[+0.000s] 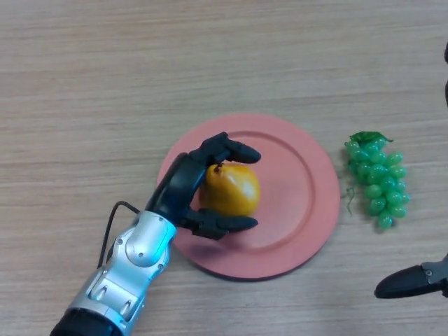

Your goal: Pick up the yellow pear and place it on the plate

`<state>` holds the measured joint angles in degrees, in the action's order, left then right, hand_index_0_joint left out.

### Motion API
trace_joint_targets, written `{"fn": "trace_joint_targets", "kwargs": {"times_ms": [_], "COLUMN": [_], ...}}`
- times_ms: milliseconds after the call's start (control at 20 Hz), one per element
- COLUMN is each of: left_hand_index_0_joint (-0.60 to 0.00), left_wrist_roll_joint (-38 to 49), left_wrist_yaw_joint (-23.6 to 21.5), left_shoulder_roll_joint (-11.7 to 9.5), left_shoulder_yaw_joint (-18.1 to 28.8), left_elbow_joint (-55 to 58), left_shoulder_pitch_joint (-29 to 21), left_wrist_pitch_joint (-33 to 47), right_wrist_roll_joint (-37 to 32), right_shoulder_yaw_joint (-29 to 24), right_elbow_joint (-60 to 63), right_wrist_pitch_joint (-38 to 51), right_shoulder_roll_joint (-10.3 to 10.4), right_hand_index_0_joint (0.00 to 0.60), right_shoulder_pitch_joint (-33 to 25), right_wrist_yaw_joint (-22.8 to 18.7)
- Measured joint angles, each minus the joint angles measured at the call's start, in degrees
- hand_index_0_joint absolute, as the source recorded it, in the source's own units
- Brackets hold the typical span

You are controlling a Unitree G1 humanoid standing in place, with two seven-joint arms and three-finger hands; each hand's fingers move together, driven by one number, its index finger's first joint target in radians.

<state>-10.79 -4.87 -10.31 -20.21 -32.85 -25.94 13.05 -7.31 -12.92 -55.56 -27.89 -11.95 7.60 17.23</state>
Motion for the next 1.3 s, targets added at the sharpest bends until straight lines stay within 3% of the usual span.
{"fn": "trace_joint_targets", "kwargs": {"times_ms": [150,350,500,700,800,900,1000,1300], "left_hand_index_0_joint": [0.000,0.000,0.000,0.000,0.000,0.000,0.000,0.000], "left_wrist_roll_joint": [-6.00,-6.18,-5.47,6.96,14.16,15.07,21.69,21.68], "left_wrist_yaw_joint": [-2.42,-2.04,4.37,8.94,12.84,15.78,15.83,15.82], "left_shoulder_roll_joint": [-0.05,0.22,0.04,-3.28,-4.15,-4.35,-4.35,-5.16], "left_shoulder_yaw_joint": [0.71,7.66,15.83,22.46,25.50,25.88,26.88,31.36], "left_elbow_joint": [3.33,20.63,35.29,48.10,52.91,54.12,55.79,58.04], "left_shoulder_pitch_joint": [0.02,2.96,6.41,14.16,20.07,24.03,24.14,23.82], "left_wrist_pitch_joint": [-0.60,-2.18,-4.56,-10.60,-19.41,-21.61,-22.04,-22.42], "right_wrist_roll_joint": [-0.02,-0.03,0.02,-0.01,-0.03,-0.09,-0.09,-0.09], "right_shoulder_yaw_joint": [0.04,0.48,3.63,4.73,4.63,4.69,4.76,4.93], "right_elbow_joint": [-0.71,1.70,5.23,8.11,9.32,10.15,10.42,12.15], "right_wrist_pitch_joint": [-0.04,-0.59,-0.53,-0.14,0.65,1.12,1.41,2.81], "right_shoulder_roll_joint": [-0.01,-0.06,-0.76,-1.67,-1.73,-1.74,-1.77,-1.78], "right_hand_index_0_joint": [0.000,0.000,0.000,0.000,0.000,0.000,0.000,0.000], "right_shoulder_pitch_joint": [-1.20,-2.74,-3.99,-5.88,-6.06,-6.21,-6.26,-6.65], "right_wrist_yaw_joint": [-0.01,-0.05,-0.76,-0.79,-0.76,-0.76,-0.76,-0.74]}}
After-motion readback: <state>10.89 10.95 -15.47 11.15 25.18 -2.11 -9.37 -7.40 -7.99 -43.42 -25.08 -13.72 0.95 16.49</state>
